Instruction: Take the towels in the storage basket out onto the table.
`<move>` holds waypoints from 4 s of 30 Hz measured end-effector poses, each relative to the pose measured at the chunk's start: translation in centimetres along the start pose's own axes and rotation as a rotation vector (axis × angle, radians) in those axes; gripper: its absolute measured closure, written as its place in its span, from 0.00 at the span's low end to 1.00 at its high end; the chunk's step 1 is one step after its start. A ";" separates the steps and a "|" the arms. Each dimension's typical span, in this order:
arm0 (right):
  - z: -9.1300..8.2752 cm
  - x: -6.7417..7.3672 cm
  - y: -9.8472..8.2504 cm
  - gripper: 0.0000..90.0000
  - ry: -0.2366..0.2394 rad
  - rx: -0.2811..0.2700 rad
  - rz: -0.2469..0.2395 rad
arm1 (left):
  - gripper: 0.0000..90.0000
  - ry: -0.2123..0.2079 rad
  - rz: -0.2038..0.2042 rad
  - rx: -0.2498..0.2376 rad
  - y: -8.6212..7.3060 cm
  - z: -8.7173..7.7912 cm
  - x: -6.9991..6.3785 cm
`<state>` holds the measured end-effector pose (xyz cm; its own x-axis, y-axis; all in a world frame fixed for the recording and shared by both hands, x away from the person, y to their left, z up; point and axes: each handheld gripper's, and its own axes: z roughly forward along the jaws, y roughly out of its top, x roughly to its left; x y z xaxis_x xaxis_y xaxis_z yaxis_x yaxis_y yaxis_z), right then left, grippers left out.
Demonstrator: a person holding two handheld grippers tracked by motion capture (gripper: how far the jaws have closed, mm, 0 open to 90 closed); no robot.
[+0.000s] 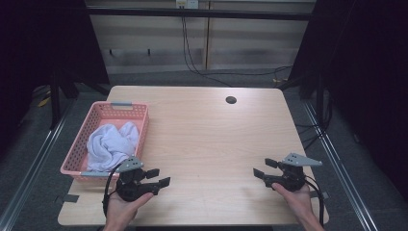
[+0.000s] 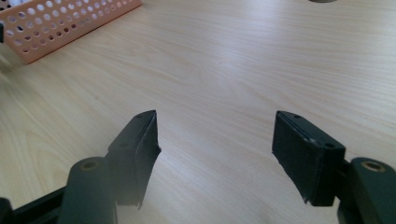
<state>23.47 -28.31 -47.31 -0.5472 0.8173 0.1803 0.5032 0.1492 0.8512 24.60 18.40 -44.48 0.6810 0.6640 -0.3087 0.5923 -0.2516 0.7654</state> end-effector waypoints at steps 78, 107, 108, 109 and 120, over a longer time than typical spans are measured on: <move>2.3 1.6 0.4 0.30 0.095 0.093 -0.091 | 0.00 0.405 -0.205 0.766 7.4 2.3 18.4; 2.4 1.7 0.4 0.30 0.089 0.109 -0.097 | 0.73 0.324 -0.167 0.670 8.2 -0.9 18.1; 2.4 1.7 0.4 0.30 0.089 0.109 -0.098 | 0.73 0.325 -0.164 0.667 8.3 -1.0 18.1; 2.4 1.7 0.4 0.30 0.089 0.109 -0.098 | 0.72 0.324 -0.168 0.659 8.4 -1.1 18.1; 2.3 1.7 0.4 0.30 0.088 0.109 -0.101 | 0.72 0.316 -0.143 0.588 9.6 -2.9 17.3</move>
<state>24.26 -25.58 -47.83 -0.6525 0.7441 0.1434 0.5098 0.2909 0.8096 40.81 29.53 -40.80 0.4732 0.8704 -0.1364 0.8634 -0.4274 0.2679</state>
